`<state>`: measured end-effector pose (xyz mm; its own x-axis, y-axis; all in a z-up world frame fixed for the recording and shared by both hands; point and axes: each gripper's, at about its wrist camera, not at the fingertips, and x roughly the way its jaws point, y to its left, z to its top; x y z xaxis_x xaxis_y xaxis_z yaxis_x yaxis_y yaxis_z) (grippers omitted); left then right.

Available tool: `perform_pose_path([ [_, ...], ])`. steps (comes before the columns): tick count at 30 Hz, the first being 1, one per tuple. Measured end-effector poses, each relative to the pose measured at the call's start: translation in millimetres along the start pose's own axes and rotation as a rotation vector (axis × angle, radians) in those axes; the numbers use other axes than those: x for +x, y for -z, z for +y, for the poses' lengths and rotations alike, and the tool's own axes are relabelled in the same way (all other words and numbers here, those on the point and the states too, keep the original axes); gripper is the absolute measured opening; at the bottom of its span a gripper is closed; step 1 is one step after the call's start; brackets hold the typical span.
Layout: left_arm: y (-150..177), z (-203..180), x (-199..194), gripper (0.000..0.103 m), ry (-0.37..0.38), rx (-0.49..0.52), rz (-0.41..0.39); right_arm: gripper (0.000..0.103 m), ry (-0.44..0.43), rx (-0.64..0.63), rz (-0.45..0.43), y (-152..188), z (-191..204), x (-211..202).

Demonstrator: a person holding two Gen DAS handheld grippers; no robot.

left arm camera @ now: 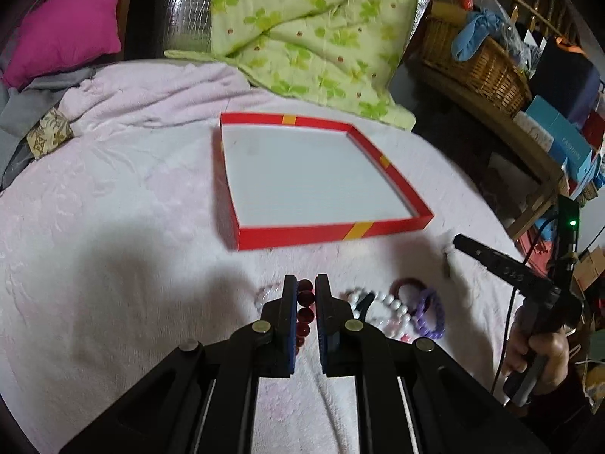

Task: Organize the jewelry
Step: 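Grasp the red bead bracelet with the left tool while the right tool grasps the silver bangle, then carry the red bracelet with the left tool while the right tool carries the bangle over the red lid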

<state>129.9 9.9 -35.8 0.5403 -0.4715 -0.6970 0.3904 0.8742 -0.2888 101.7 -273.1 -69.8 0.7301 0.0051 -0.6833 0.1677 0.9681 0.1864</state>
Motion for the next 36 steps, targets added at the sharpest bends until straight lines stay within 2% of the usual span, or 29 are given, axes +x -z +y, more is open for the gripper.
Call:
perform_pose_path([
  [9,-10,-6,-5,0.009,0.030,0.002,-0.037,0.030,-0.075,-0.017,0.000,-4,24,6],
  [17,-8,-1,-5,0.009,-0.005,-0.003,-0.038,0.031,-0.105,0.048,0.021,-5,-3,1],
  [19,-7,-1,-4,0.009,-0.009,-0.005,-0.035,0.041,-0.091,0.059,0.039,-4,-9,3],
  [20,-7,-1,-3,0.009,-0.009,-0.007,-0.034,0.066,-0.077,0.057,0.052,-3,-10,5],
  [21,-6,-1,-2,0.009,-0.007,-0.008,-0.032,0.085,-0.067,0.054,0.060,-3,-10,8],
  [22,-6,-2,-1,0.009,-0.007,-0.008,-0.030,0.088,-0.057,0.041,0.054,0,-6,11],
  [28,-4,-6,3,0.009,-0.012,0.002,-0.020,0.087,0.022,-0.064,0.130,7,17,45],
  [30,-4,-5,3,0.009,-0.016,0.003,-0.021,0.066,0.068,-0.080,0.162,11,18,59],
  [31,-4,-4,3,0.009,-0.016,0.001,-0.021,0.065,0.109,-0.112,0.142,12,21,60],
  [36,-8,-3,1,0.009,0.000,-0.010,-0.034,0.065,0.095,-0.114,0.151,12,16,54],
])
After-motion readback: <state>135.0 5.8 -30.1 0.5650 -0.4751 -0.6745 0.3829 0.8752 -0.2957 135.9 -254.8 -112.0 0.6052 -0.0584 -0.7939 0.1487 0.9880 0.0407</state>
